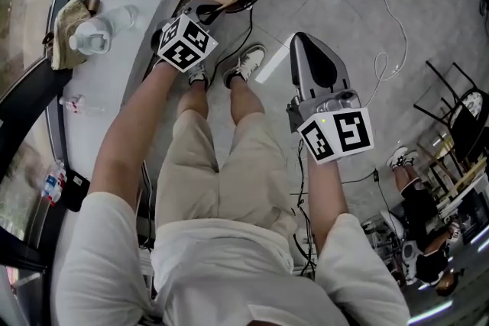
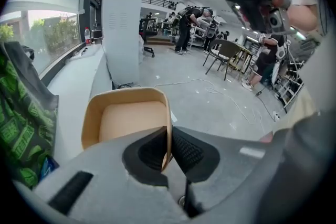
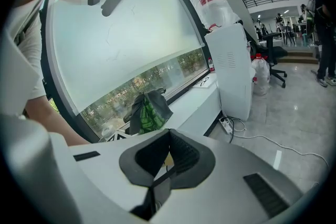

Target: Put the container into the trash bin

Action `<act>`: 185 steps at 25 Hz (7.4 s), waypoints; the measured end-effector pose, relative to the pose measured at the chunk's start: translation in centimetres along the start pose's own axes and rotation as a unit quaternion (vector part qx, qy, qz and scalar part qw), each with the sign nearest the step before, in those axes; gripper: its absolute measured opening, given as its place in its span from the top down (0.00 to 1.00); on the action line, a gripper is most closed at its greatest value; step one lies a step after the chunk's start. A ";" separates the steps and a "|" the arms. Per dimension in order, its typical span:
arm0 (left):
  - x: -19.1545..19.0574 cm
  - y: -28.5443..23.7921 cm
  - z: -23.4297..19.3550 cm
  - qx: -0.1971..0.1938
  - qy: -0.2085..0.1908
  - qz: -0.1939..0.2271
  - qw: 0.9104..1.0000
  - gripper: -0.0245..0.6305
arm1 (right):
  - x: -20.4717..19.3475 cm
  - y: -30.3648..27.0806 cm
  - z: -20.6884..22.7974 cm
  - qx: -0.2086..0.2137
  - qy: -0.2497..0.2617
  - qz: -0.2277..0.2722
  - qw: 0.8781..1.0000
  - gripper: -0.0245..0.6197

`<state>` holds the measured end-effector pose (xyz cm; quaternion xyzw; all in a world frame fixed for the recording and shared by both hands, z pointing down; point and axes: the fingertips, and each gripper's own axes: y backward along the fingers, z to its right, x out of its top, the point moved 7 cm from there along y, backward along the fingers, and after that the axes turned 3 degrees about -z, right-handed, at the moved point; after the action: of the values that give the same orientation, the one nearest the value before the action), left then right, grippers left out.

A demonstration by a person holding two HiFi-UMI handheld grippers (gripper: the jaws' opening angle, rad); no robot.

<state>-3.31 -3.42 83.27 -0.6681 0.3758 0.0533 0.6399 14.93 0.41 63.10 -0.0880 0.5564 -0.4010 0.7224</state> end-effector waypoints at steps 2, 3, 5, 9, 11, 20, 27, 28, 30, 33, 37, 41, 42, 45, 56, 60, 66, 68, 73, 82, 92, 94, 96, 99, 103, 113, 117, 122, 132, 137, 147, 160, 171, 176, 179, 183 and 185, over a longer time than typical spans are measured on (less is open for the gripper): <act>-0.4 -1.5 -0.6 -0.005 -0.004 -0.008 1.000 0.93 | -0.5 -0.9 0.5 0.003 -0.001 -0.002 1.000 0.96; -0.5 -2.3 -1.0 -0.007 -0.007 -0.012 1.000 0.93 | -0.8 -1.4 0.8 0.004 -0.002 -0.004 1.000 0.96; -0.7 -4.0 -1.6 -0.011 -0.013 -0.019 1.000 0.93 | -1.6 -2.2 1.5 0.005 -0.002 -0.008 1.000 0.96; -1.7 -7.5 -2.2 -0.027 -0.036 -0.040 0.998 0.93 | -3.5 -4.2 2.5 0.012 0.000 -0.017 1.000 0.96; -2.3 -9.2 -2.2 -0.038 -0.047 -0.056 0.997 0.93 | -4.5 -4.9 2.9 0.014 0.000 -0.019 1.000 0.96; -5.1 -15.3 -3.1 -0.078 -0.081 -0.105 0.988 0.93 | -8.0 -7.5 5.2 -0.004 -0.016 -0.009 1.000 0.96; -6.5 -18.3 -3.7 -0.117 -0.095 -0.159 0.976 0.93 | -9.0 -8.4 6.2 -0.011 -0.014 0.001 1.000 0.96; -6.7 -18.7 -3.9 -0.120 -0.098 -0.165 0.974 0.93 | -9.2 -8.5 6.5 -0.014 -0.015 0.003 1.000 0.96; -7.0 -19.4 -4.1 -0.126 -0.111 -0.176 0.970 0.93 | -9.7 -8.8 6.8 -0.019 -0.017 0.006 1.000 0.96; -7.3 -20.3 -4.2 -0.134 -0.149 -0.198 0.959 0.93 | -10.1 -9.4 7.4 -0.024 -0.019 0.012 0.999 0.96; -7.5 -21.8 -4.7 -0.151 -0.148 -0.222 0.952 0.93 | -10.5 -10.0 8.3 -0.031 -0.020 0.019 0.999 0.96; -8.3 -22.9 -5.3 -0.158 -0.144 -0.239 0.947 0.93 | -10.8 -10.7 8.8 -0.031 -0.017 0.025 0.999 0.96; -8.5 -23.1 -5.4 -0.161 -0.145 -0.244 0.945 0.93 | -10.8 -10.8 9.0 -0.032 -0.016 0.025 0.999 0.96; -8.9 -23.9 -5.4 -0.170 -0.152 -0.254 0.940 0.93 | -11.2 -11.0 9.6 -0.038 -0.019 0.027 0.999 0.96; -9.4 -25.8 -6.4 -0.176 -0.160 -0.280 0.930 0.93 | -12.1 -11.3 11.1 -0.053 -0.017 0.028 0.998 0.96; -8.9 -25.5 -6.9 -0.165 -0.133 -0.260 0.942 0.89 | -11.0 -11.2 10.6 -0.043 -0.004 0.036 0.998 0.96; -8.0 -24.2 -7.4 -0.130 -0.107 -0.236 0.957 0.77 | -10.5 -10.8 9.8 -0.039 -0.003 0.035 0.999 0.96; -7.9 -23.2 -7.4 -0.118 -0.093 -0.228 0.962 0.77 | -10.3 -10.2 9.2 -0.038 -0.007 0.033 0.999 0.96; -5.3 -19.1 -7.4 -0.062 -0.076 -0.183 0.978 0.88 | -8.5 -8.2 7.6 -0.033 -0.009 0.027 0.999 0.96; 0.4 -9.0 -4.6 -0.055 0.000 -0.123 0.991 0.93 | -1.0 -3.7 3.9 -0.012 0.026 0.033 0.999 0.96; 7.6 6.2 -1.1 -0.019 0.044 -0.040 0.998 0.94 | 8.6 3.3 -2.0 0.013 0.063 0.053 0.997 0.96; 8.9 9.3 -0.7 -0.006 0.066 -0.008 0.998 0.94 | 9.6 4.5 -3.2 0.014 0.071 0.051 0.996 0.96; 9.6 12.4 -0.3 0.001 0.106 0.029 0.994 0.94 | 10.6 5.8 -4.5 0.012 0.070 0.052 0.996 0.96; 10.2 16.4 0.3 0.016 0.151 0.067 0.986 0.94 | 12.1 7.9 -6.3 0.010 0.067 0.058 0.996 0.96; 10.5 20.9 1.7 0.044 0.162 0.092 0.982 0.94 | 13.6 10.6 -8.7 0.009 0.070 0.064 0.995 0.96; 15.7 31.0 2.7 0.129 0.143 0.208 0.959 0.94 | 17.2 14.7 -11.8 0.005 0.079 0.095 0.992 0.96; 18.5 35.0 2.1 0.142 0.124 0.256 0.948 0.94 | 18.5 15.7 -12.1 0.001 0.086 0.106 0.991 0.96; 20.9 40.4 2.0 0.166 0.103 0.301 0.933 0.94 | 20.3 17.3 -13.7 0.008 0.088 0.126 0.988 0.96; 22.0 48.8 3.2 0.215 0.079 0.356 0.906 0.94 | 23.8 19.2 -16.1 0.039 0.104 0.171 0.979 0.96; 22.3 53.1 4.4 0.228 0.076 0.404 0.882 0.94 | 25.1 21.5 -15.5 0.021 0.111 0.184 0.976 0.96; 22.5 58.3 6.2 0.252 0.046 0.450 0.855 0.93 | 30.0 25.2 -15.1 0.005 0.122 0.249 0.961 0.96; 21.4 64.8 7.2 0.301 0.023 0.507 0.807 0.93 | 33.0 28.4 -16.2 -0.026 0.147 0.296 0.943 0.96; 19.2 66.0 8.5 0.303 0.046 0.518 0.798 0.93 | 32.0 29.9 -16.7 -0.060 0.154 0.287 0.944 0.96; 19.9 65.9 8.1 0.294 0.038 0.522 0.800 0.93 | 32.2 29.0 -17.3 -0.064 0.148 0.286 0.944 0.96; 20.0 66.7 7.7 0.294 0.031 0.526 0.798 0.93 | 32.6 28.5 -18.3 -0.060 0.157 0.290 0.942 0.96; 19.8 67.0 7.3 0.290 0.027 0.527 0.799 0.93 | 32.5 28.0 -18.9 -0.062 0.157 0.291 0.942 0.96; 19.9 67.0 7.2 0.284 0.023 0.529 0.799 0.93 | 32.2 27.9 -19.1 -0.064 0.153 0.289 0.943 0.96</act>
<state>-24.43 1.20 16.36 -0.1547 0.6833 0.2591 0.6648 13.62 3.17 16.49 0.0930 0.6858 -0.1471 0.7066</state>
